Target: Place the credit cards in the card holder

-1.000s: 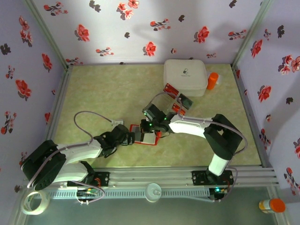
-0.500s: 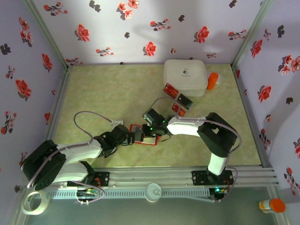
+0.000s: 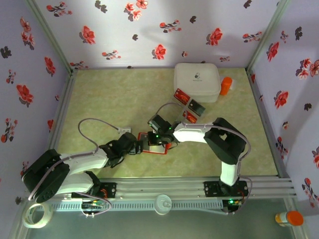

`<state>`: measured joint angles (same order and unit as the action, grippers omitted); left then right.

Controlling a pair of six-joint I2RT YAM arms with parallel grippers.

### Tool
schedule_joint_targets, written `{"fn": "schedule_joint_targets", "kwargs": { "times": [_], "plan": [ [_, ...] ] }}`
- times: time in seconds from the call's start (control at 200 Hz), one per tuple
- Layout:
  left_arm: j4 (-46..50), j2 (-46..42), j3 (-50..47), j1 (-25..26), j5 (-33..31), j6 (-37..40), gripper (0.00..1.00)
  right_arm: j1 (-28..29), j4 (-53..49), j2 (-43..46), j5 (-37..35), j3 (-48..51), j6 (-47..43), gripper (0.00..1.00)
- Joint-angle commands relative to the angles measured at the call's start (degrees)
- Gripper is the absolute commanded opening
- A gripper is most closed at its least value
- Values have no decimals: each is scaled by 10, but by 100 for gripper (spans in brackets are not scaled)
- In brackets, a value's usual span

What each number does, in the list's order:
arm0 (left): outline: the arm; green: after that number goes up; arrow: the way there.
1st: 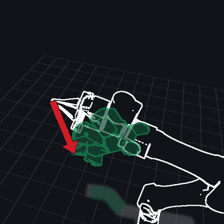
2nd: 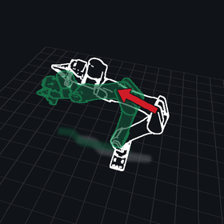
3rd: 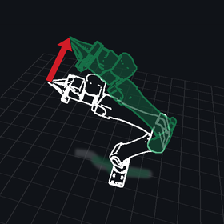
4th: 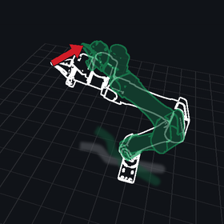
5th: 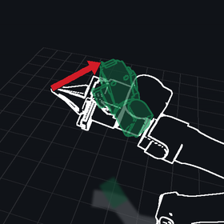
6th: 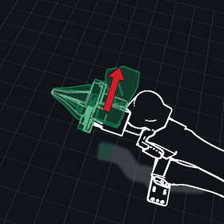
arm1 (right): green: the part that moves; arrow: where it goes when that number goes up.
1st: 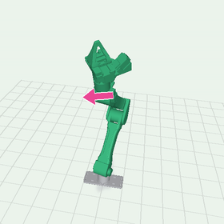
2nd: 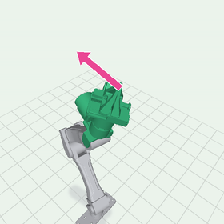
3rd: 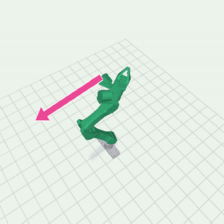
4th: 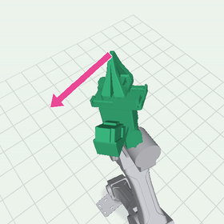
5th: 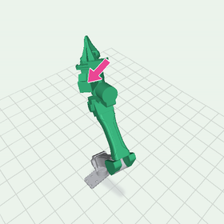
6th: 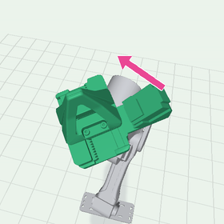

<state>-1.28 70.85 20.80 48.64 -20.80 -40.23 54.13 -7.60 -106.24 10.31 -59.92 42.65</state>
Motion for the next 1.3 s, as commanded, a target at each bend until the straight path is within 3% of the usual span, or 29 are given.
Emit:
{"fn": "schedule_joint_targets", "kwargs": {
  "times": [0.0, 0.465, 1.295],
  "plan": [
    [47, -5, -19, -2, -6, -17, 100, 7, 3, -24, 9, -10, 14, 0],
    [62, -35, -14, -2, -12, -29, 100, 7, -41, 74, -31, 8, -2, 0],
    [66, -39, -15, -2, -17, -29, 100, 8, 16, 1, 8, -1, 23, 0]
  ]
}}
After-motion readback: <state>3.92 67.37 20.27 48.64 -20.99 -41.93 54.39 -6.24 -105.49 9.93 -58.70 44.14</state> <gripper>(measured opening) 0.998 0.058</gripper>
